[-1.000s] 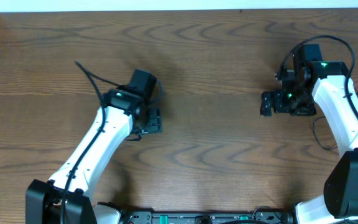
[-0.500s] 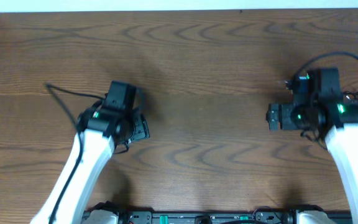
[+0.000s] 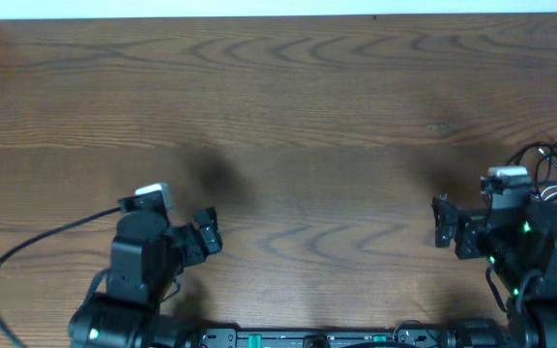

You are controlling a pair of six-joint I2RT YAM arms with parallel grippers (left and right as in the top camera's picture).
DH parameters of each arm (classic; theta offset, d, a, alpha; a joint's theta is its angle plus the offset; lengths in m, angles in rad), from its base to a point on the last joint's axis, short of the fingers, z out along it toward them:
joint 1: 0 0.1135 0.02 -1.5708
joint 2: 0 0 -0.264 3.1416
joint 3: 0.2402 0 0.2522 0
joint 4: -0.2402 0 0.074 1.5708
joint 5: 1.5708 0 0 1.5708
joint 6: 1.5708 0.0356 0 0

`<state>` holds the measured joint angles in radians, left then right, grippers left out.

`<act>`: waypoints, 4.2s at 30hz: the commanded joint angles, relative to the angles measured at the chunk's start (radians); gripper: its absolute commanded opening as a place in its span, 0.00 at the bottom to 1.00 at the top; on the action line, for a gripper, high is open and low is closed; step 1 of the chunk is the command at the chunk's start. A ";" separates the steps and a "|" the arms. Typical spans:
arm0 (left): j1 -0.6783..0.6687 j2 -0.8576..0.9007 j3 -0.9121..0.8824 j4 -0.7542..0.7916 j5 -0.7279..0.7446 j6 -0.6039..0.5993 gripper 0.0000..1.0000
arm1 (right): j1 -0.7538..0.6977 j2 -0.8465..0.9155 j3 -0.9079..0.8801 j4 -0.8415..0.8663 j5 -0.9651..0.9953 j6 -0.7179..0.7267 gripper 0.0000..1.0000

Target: Untangle cables

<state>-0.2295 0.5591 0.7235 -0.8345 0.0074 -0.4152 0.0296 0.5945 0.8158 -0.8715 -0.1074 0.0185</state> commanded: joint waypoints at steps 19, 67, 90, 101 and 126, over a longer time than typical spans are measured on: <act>0.005 -0.044 -0.006 -0.001 -0.020 0.002 0.98 | 0.003 -0.031 -0.013 -0.187 0.001 0.010 0.99; 0.005 -0.044 -0.006 -0.001 -0.019 0.002 0.98 | 0.097 -0.435 -0.499 0.431 -0.091 0.010 0.99; 0.005 -0.043 -0.006 -0.001 -0.020 0.002 0.98 | 0.098 -0.590 -0.810 1.103 0.109 0.002 0.99; 0.005 -0.044 -0.006 -0.001 -0.020 0.002 0.98 | 0.098 -0.589 -0.810 0.800 0.140 0.003 0.99; 0.005 -0.044 -0.006 -0.001 -0.020 0.002 0.98 | 0.098 -0.589 -0.810 0.799 0.138 0.003 0.99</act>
<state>-0.2295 0.5190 0.7204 -0.8364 0.0002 -0.4152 0.1223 0.0116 0.0067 -0.0677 0.0372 0.0189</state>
